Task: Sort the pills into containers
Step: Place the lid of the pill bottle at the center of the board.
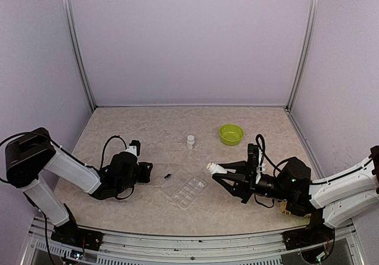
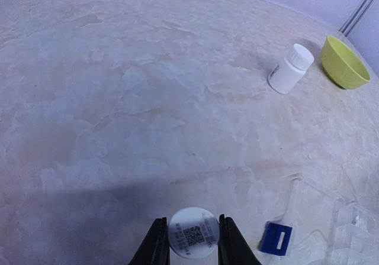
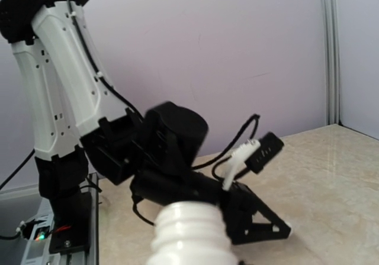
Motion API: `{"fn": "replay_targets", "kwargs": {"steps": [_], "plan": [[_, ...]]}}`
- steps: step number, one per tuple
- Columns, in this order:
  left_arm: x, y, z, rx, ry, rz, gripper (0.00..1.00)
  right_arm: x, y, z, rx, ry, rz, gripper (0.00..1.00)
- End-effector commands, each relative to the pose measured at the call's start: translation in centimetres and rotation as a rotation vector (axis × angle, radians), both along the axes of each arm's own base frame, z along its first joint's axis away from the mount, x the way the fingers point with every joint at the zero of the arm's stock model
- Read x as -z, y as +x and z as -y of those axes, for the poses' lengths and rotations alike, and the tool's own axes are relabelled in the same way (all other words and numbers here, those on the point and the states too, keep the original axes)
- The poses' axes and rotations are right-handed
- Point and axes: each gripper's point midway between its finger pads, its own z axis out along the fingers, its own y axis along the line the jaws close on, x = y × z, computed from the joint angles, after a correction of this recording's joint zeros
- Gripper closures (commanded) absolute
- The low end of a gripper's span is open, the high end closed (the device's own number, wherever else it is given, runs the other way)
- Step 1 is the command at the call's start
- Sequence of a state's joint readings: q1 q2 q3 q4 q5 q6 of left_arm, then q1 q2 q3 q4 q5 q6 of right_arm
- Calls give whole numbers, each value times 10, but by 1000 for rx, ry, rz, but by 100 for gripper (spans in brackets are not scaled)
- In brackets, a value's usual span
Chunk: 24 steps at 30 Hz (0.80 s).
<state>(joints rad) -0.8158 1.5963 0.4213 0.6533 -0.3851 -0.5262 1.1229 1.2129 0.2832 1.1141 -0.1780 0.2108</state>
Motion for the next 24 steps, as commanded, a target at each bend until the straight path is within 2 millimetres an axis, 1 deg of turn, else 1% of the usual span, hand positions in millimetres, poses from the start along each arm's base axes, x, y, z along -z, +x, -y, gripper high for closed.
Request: {"fn": "replay_targets", "kwargs": {"steps": [1, 6, 9, 13, 18, 24], "plan": [[13, 11, -7, -60, 27, -29, 81, -13, -2, 0, -11, 45, 9, 76], [31, 13, -7, -65, 63, -69, 80, -13, -2, 2, -7, 45, 10, 76], [35, 14, -6, -66, 73, -80, 79, -13, -1, 4, 3, 44, 11, 76], [37, 14, -6, -68, 77, -84, 68, -13, 0, 5, 9, 42, 12, 76], [37, 14, -6, -68, 72, -88, 59, -13, 0, 5, 12, 41, 12, 76], [27, 12, -4, -59, 43, -79, 41, -11, 0, 5, 13, 37, 21, 76]]}}
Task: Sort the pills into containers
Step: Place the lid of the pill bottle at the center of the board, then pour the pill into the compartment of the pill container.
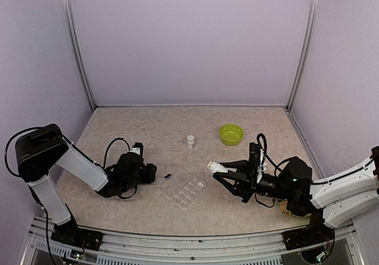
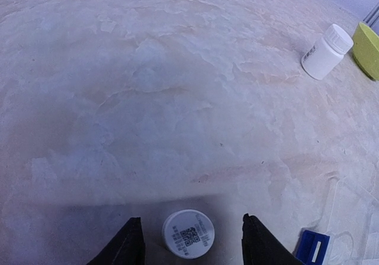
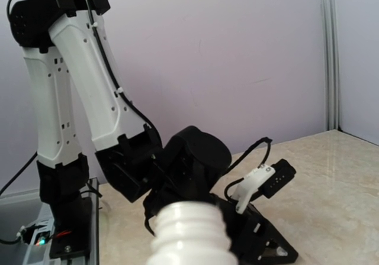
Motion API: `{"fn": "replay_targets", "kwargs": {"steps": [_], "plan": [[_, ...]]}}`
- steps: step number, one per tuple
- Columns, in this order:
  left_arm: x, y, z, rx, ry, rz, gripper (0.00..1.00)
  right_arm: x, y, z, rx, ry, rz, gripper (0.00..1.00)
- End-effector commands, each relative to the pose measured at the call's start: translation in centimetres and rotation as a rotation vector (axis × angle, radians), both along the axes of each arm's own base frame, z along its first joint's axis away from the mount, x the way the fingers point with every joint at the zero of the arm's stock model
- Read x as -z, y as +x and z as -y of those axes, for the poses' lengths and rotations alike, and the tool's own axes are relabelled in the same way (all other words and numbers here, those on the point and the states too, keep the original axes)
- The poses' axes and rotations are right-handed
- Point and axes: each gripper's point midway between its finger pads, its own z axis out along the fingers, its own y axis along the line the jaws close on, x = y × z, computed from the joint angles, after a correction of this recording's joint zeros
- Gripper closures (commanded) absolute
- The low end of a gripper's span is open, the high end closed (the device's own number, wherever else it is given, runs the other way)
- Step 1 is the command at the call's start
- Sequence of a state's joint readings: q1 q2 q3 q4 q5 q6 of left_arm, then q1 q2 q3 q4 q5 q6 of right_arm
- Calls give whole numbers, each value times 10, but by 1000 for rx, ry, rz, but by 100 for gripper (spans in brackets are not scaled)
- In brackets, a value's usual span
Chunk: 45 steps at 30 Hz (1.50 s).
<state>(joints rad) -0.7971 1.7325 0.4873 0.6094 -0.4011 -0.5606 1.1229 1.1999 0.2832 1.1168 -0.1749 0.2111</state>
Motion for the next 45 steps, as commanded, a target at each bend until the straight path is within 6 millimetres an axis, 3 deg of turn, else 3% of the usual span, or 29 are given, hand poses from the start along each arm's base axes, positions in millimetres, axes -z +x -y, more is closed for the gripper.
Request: {"fn": "replay_targets", "kwargs": {"steps": [1, 8, 14, 45], "plan": [[-11, 2, 0, -8, -24, 8, 40, -6, 0, 3, 8, 24, 16, 76], [-38, 0, 5, 15, -85, 40, 19, 4, 2, 0, 9, 11, 15, 76], [-56, -6, 8, 44, -137, 63, 2, 25, 4, -8, 1, -28, -16, 77], [-59, -18, 10, 82, -175, 70, 1, 133, 19, -52, -32, -291, -174, 77]]}}
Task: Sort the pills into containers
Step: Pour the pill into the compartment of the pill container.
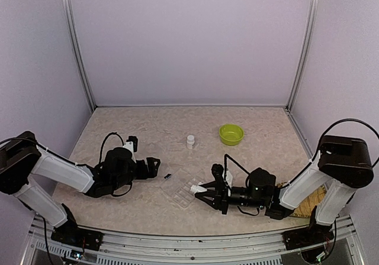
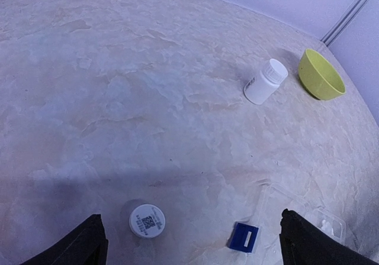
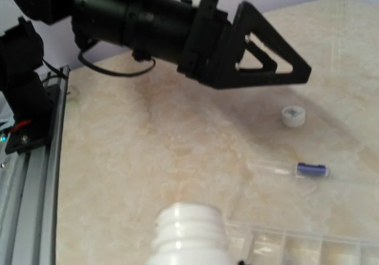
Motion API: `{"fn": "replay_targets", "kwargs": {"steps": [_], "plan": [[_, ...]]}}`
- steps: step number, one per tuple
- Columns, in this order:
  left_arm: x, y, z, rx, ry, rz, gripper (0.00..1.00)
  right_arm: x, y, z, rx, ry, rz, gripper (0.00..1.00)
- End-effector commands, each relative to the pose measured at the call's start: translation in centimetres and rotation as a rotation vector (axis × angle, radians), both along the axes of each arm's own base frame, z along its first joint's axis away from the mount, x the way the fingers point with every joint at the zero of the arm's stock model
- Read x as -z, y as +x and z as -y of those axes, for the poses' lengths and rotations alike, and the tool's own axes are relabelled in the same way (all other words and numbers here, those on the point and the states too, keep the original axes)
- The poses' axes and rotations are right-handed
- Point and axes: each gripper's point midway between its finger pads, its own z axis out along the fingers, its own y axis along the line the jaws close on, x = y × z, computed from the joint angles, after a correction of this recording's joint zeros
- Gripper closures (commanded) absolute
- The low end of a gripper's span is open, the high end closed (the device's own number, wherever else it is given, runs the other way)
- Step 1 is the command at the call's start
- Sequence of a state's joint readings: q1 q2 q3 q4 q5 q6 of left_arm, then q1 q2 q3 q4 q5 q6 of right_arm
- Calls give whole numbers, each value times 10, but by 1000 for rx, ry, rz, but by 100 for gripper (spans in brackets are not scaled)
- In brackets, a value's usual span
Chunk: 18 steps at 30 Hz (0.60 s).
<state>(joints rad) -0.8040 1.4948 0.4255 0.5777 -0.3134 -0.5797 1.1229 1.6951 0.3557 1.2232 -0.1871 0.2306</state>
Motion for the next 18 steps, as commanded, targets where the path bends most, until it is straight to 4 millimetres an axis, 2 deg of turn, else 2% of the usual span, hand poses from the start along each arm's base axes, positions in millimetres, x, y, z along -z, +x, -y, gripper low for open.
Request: {"fn": "replay_targets", "kwargs": {"steps": [1, 18], "plan": [[-3, -2, 2, 10, -26, 10, 1, 8, 0, -8, -19, -14, -24, 77], [-3, -4, 2, 12, -31, 6, 1, 37, 0, -14, -31, -54, -47, 76]]}}
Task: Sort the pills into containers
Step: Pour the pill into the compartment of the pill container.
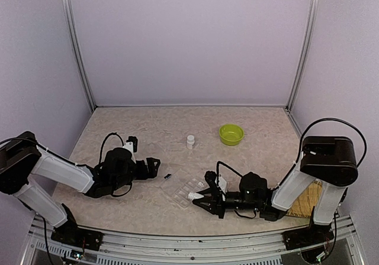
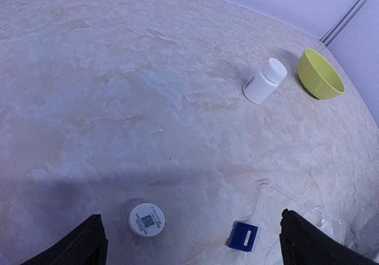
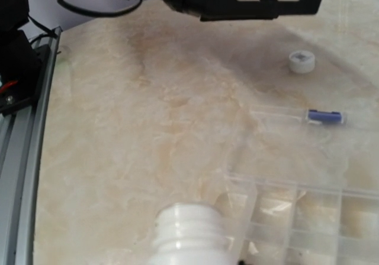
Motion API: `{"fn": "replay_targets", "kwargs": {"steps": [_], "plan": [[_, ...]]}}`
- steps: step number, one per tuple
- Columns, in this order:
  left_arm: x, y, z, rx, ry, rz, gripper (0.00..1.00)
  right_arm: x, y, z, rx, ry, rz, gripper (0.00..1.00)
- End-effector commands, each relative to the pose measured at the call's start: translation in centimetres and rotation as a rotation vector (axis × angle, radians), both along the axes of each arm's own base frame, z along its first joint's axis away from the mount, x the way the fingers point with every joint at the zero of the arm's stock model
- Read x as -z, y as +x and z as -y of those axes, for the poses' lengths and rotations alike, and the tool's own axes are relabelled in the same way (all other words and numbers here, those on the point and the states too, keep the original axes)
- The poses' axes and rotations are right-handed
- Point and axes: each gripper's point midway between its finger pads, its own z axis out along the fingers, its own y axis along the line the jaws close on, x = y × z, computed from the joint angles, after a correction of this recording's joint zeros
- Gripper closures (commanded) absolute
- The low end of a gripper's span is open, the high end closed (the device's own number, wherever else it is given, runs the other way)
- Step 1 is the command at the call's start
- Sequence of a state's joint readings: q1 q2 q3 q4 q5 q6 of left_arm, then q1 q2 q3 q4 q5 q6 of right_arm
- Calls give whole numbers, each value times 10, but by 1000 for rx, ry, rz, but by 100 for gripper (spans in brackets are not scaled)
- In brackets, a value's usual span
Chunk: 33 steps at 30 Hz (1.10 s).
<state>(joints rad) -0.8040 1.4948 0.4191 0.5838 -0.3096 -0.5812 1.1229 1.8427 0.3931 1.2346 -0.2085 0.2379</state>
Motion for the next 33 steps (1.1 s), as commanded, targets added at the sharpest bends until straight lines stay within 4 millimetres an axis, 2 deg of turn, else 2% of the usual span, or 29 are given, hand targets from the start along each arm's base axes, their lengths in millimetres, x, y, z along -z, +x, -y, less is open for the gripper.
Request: {"fn": "replay_targets", "kwargs": {"steps": [1, 18, 33], "plan": [[-4, -3, 2, 10, -30, 8, 1, -4, 0, -5, -9, 30, 4, 76], [-6, -1, 5, 12, -30, 13, 1, 10, 7, -4, 25, -6, 6, 76], [-6, 1, 6, 13, -26, 15, 1, 23, 5, -12, -12, -64, 11, 76]]}}
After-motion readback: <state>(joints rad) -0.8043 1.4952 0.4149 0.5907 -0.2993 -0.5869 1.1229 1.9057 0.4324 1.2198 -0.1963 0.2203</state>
